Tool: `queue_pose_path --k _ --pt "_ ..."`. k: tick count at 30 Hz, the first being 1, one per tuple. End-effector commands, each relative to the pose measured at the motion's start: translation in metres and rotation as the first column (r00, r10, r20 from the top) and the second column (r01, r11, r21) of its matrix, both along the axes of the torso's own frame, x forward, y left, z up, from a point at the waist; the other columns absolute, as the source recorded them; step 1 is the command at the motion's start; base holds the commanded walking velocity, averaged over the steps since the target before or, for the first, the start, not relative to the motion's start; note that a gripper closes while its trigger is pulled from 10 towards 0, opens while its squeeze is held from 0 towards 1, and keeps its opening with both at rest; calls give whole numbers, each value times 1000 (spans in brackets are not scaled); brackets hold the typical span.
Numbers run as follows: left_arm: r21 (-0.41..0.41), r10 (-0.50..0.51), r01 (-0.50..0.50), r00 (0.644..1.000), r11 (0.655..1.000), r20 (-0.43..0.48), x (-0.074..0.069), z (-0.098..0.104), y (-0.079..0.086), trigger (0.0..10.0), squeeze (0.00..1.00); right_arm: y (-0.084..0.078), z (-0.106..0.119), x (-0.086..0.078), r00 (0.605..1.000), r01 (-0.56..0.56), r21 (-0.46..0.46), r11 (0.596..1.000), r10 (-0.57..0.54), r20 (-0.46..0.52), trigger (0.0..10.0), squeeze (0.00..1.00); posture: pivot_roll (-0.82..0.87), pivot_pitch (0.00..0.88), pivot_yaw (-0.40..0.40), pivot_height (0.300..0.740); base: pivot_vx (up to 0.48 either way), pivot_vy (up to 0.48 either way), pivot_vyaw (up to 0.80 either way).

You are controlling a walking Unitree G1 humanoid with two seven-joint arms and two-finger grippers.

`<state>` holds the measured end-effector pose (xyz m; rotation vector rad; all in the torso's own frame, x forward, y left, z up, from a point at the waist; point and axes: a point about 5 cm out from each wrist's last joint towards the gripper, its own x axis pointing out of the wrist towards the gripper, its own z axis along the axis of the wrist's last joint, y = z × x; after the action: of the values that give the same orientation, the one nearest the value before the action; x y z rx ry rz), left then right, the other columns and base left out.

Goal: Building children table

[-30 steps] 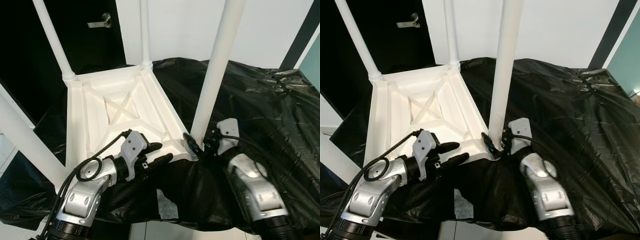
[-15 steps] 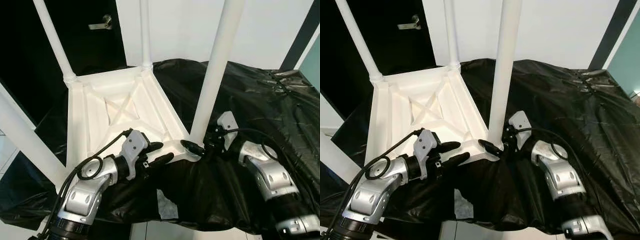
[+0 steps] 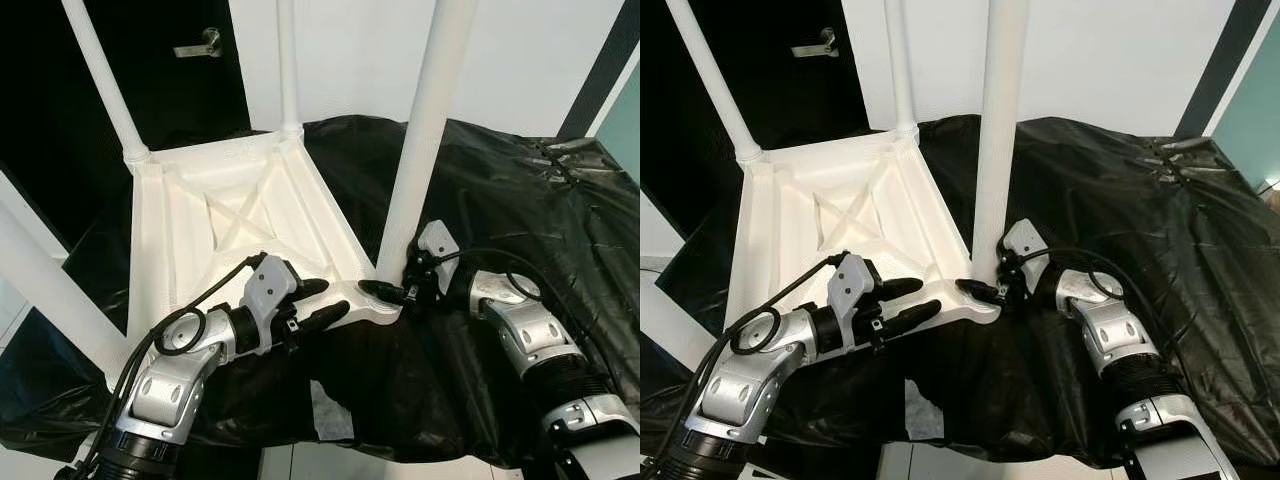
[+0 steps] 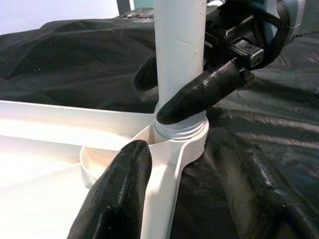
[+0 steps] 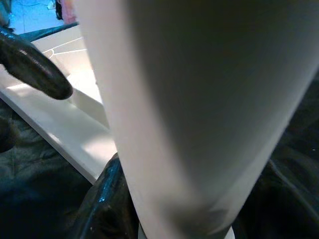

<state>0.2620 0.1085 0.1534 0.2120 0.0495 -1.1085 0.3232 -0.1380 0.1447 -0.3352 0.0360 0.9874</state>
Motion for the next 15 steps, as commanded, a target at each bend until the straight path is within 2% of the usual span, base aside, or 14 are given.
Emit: queue_pose_path --k 1,2,9,11,12,14,15 --pt "6 28 -28 1000 1000 -8 0 -3 1 10000 0 5 -12 -3 999 21 0 1000 -21 -45 0 0 4 0 -18 740 0 0 0" --pt "10 31 -31 999 999 -9 -1 -4 3 10000 0 8 -13 -4 996 81 30 996 -80 -36 10000 0 4 0 -20 740 0 0 0" --pt "33 54 -54 998 998 -9 -1 -7 7 10000 0 15 -21 -9 977 214 48 976 -214 -18 10000 0 6 0 -19 740 0 0 0" --pt "32 58 -57 998 998 -13 -2 -8 7 10000 0 24 -27 -16 929 370 91 925 -367 -48 10000 0 1 0 -8 740 0 0 0" --pt "32 58 -57 998 998 -13 -2 -8 7 10000 0 24 -27 -16 929 370 91 925 -367 -48 10000 0 1 0 -8 740 0 0 0" --pt "31 53 -53 998 998 -18 -4 -9 6 10000 0 28 -29 -19 893 450 105 887 -446 -64 10000 0 0 0 -7 740 0 0 0" --pt "31 53 -53 998 998 -18 -4 -9 6 10000 0 28 -29 -19 893 450 105 887 -446 -64 10000 0 0 0 -7 740 0 0 0"
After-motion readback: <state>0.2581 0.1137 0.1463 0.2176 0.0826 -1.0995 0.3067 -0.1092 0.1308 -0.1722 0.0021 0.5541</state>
